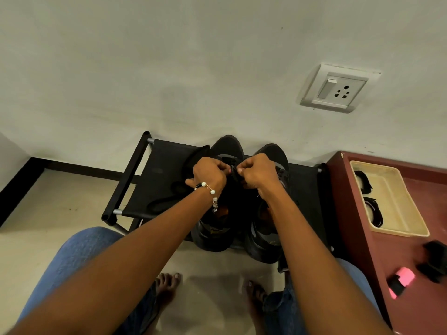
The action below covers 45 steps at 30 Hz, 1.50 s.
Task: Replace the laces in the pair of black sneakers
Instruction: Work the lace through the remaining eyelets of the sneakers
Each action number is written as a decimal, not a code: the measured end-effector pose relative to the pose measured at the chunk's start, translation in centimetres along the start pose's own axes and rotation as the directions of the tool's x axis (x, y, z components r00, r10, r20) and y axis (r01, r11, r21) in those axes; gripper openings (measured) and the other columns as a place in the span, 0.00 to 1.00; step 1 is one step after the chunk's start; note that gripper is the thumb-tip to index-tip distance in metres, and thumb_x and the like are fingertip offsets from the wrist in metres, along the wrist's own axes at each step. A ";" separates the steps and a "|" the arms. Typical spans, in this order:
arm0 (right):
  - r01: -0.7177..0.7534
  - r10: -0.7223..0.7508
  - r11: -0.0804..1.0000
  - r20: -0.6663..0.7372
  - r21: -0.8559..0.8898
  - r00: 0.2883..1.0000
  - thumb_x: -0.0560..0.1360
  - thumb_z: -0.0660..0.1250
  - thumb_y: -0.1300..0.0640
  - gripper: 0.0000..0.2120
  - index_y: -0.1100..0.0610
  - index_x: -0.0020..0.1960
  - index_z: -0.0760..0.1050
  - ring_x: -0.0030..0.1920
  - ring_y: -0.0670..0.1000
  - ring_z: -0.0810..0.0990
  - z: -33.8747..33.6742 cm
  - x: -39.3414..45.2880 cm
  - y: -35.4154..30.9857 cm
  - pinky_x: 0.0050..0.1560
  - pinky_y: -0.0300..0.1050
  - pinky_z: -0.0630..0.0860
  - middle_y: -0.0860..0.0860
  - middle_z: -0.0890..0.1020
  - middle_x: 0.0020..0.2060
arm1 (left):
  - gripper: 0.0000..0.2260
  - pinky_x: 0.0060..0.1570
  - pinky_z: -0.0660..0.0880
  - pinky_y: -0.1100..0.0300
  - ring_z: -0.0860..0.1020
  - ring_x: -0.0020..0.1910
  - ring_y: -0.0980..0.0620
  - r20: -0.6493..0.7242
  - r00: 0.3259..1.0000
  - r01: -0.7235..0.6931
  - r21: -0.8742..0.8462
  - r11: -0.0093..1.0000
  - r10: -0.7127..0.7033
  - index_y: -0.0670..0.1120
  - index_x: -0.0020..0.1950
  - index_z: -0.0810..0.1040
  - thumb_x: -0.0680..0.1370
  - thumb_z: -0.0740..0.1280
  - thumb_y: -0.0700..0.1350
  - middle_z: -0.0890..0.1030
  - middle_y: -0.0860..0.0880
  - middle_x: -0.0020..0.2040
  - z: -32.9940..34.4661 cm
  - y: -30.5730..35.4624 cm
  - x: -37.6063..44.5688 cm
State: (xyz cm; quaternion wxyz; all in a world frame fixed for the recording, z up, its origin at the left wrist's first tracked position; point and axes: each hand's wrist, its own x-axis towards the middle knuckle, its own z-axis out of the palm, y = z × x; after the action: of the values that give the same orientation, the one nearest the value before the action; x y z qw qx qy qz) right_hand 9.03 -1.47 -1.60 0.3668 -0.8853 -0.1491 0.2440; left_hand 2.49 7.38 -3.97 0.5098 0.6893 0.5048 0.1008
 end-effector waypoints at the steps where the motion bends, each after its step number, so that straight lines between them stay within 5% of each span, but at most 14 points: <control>1: 0.000 0.000 1.000 -0.006 0.008 1.000 0.75 0.70 0.61 0.04 0.57 0.44 0.83 0.48 0.56 0.82 0.1 0.2 0.1 0.52 0.55 0.81 0.57 0.84 0.44 | 0.09 0.41 0.69 0.69 0.77 0.36 0.57 -0.032 0.999 -0.017 0.007 1.000 0.018 0.42 0.45 0.85 0.78 0.67 0.44 0.84 0.48 0.43 0.1 -0.2 -0.1; 5: 0.003 0.000 0.999 -0.077 0.041 0.997 0.74 0.73 0.55 0.07 0.51 0.37 0.81 0.46 0.55 0.82 0.6 0.3 0.2 0.49 0.56 0.81 0.53 0.84 0.40 | 0.07 0.45 0.66 0.71 0.71 0.30 0.62 -0.045 0.998 -0.044 0.020 0.999 0.045 0.46 0.42 0.85 0.77 0.68 0.45 0.83 0.53 0.38 -0.1 -0.4 -0.3; 7: 0.003 0.002 0.999 -0.126 0.043 0.992 0.74 0.73 0.53 0.09 0.48 0.35 0.79 0.46 0.55 0.82 0.9 0.2 0.2 0.49 0.56 0.81 0.52 0.83 0.41 | 0.11 0.59 0.69 0.59 0.75 0.35 0.61 -0.053 0.997 -0.050 0.011 0.999 0.050 0.54 0.32 0.82 0.73 0.73 0.42 0.80 0.57 0.30 -0.2 -0.4 -0.1; 10: -0.033 0.031 0.999 -0.148 -0.011 0.989 0.75 0.71 0.52 0.06 0.53 0.42 0.81 0.47 0.56 0.81 1.2 0.3 0.0 0.50 0.54 0.80 0.54 0.83 0.45 | 0.16 0.63 0.70 0.48 0.80 0.43 0.58 -0.023 0.996 -0.082 0.000 0.997 0.082 0.56 0.27 0.78 0.70 0.76 0.41 0.79 0.59 0.28 -0.2 -0.8 0.2; 15: -0.055 0.034 0.982 -0.118 -0.178 0.992 0.80 0.63 0.52 0.13 0.62 0.54 0.78 0.51 0.61 0.80 1.5 0.5 -0.3 0.47 0.50 0.75 0.58 0.81 0.49 | 0.04 0.62 0.64 0.51 0.74 0.60 0.51 0.001 0.982 -0.190 0.097 0.977 0.191 0.54 0.47 0.85 0.73 0.74 0.46 0.83 0.54 0.49 -1.5 -0.3 -1.6; 23: -0.025 0.082 0.956 -0.183 0.294 0.980 0.81 0.55 0.61 0.16 0.61 0.37 0.74 0.43 0.59 0.85 -2.0 -0.9 -1.7 0.47 0.56 0.82 0.59 0.83 0.40 | 0.26 0.64 0.62 0.43 0.62 0.69 0.41 -0.122 0.987 -0.065 0.269 0.961 0.101 0.51 0.62 0.72 0.68 0.77 0.53 0.67 0.45 0.67 -2.5 -1.2 -3.9; 25: 0.000 0.129 0.813 -0.180 0.582 0.975 0.82 0.52 0.62 0.15 0.59 0.41 0.73 0.46 0.58 0.85 -3.7 -1.8 -2.7 0.50 0.54 0.82 0.57 0.82 0.41 | 0.30 0.63 0.65 0.39 0.63 0.69 0.39 -0.116 0.992 -0.028 0.229 0.973 0.056 0.48 0.64 0.69 0.67 0.77 0.53 0.67 0.43 0.67 -2.4 -1.2 -3.8; 27: 0.029 0.128 0.523 -0.112 0.852 0.985 0.82 0.49 0.64 0.14 0.58 0.43 0.70 0.46 0.59 0.85 -5.7 -2.8 -3.8 0.50 0.55 0.81 0.59 0.82 0.42 | 0.33 0.61 0.69 0.37 0.65 0.68 0.39 -0.106 0.994 -0.008 0.231 0.973 0.033 0.44 0.66 0.68 0.67 0.77 0.55 0.68 0.42 0.67 -2.1 -1.2 -3.9; 30: 0.144 0.062 0.220 -0.161 0.965 0.985 0.82 0.49 0.64 0.14 0.57 0.42 0.68 0.32 0.55 0.80 -7.8 -3.3 -4.4 0.44 0.52 0.81 0.56 0.78 0.34 | 0.35 0.60 0.71 0.38 0.64 0.69 0.39 -0.102 0.994 0.003 0.264 0.965 0.025 0.42 0.68 0.69 0.68 0.76 0.57 0.67 0.41 0.67 -1.9 -1.2 -3.8; 32: 0.236 0.007 0.299 -0.249 0.925 0.968 0.82 0.53 0.64 0.12 0.57 0.43 0.70 0.28 0.50 0.71 -7.8 -3.0 -4.3 0.35 0.44 0.75 0.53 0.74 0.30 | 0.34 0.61 0.70 0.41 0.64 0.68 0.38 -0.082 0.996 -0.007 0.278 0.961 0.031 0.41 0.68 0.69 0.69 0.75 0.57 0.67 0.41 0.68 -1.9 -1.3 -3.6; 34: 0.305 -0.111 0.574 -0.297 0.760 0.949 0.82 0.57 0.63 0.10 0.56 0.45 0.73 0.30 0.47 0.71 -6.6 -2.5 -3.7 0.33 0.41 0.69 0.51 0.75 0.32 | 0.33 0.61 0.69 0.45 0.64 0.68 0.39 -0.060 0.997 -0.036 0.297 0.954 0.056 0.41 0.68 0.70 0.70 0.74 0.57 0.67 0.42 0.68 -1.9 -1.4 -3.5; 37: 0.360 -0.343 0.931 -0.187 0.065 0.921 0.79 0.65 0.57 0.04 0.55 0.50 0.78 0.42 0.47 0.78 -4.2 -1.3 -2.1 0.45 0.40 0.73 0.48 0.80 0.41 | 0.32 0.60 0.70 0.47 0.66 0.67 0.39 -0.058 0.996 -0.051 0.283 0.958 0.070 0.41 0.68 0.69 0.71 0.74 0.55 0.66 0.41 0.67 -2.1 -1.4 -3.6; 41: 0.296 -0.257 0.793 0.148 -0.532 0.955 0.77 0.69 0.55 0.10 0.61 0.51 0.82 0.51 0.58 0.80 -1.3 -0.1 -0.7 0.57 0.55 0.77 0.58 0.83 0.47 | 0.30 0.58 0.72 0.49 0.69 0.64 0.39 -0.051 0.995 -0.064 0.289 0.955 0.082 0.41 0.67 0.69 0.71 0.75 0.52 0.67 0.40 0.67 -2.3 -1.3 -3.8; 45: 0.230 -0.222 0.911 0.062 -0.343 0.973 0.76 0.69 0.58 0.10 0.66 0.45 0.82 0.44 0.52 0.81 -1.6 -0.2 -0.7 0.53 0.47 0.78 0.56 0.84 0.44 | 0.27 0.57 0.73 0.48 0.71 0.62 0.38 -0.016 0.994 -0.099 0.323 0.941 0.109 0.42 0.66 0.69 0.72 0.75 0.48 0.67 0.40 0.66 -2.5 -1.7 -3.7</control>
State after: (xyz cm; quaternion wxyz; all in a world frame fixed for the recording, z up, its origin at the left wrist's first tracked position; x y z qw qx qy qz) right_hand 9.72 -2.00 -0.06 0.2286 -0.9102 -0.2950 0.1794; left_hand -1.88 5.92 -2.79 0.3762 0.7871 0.4857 0.0555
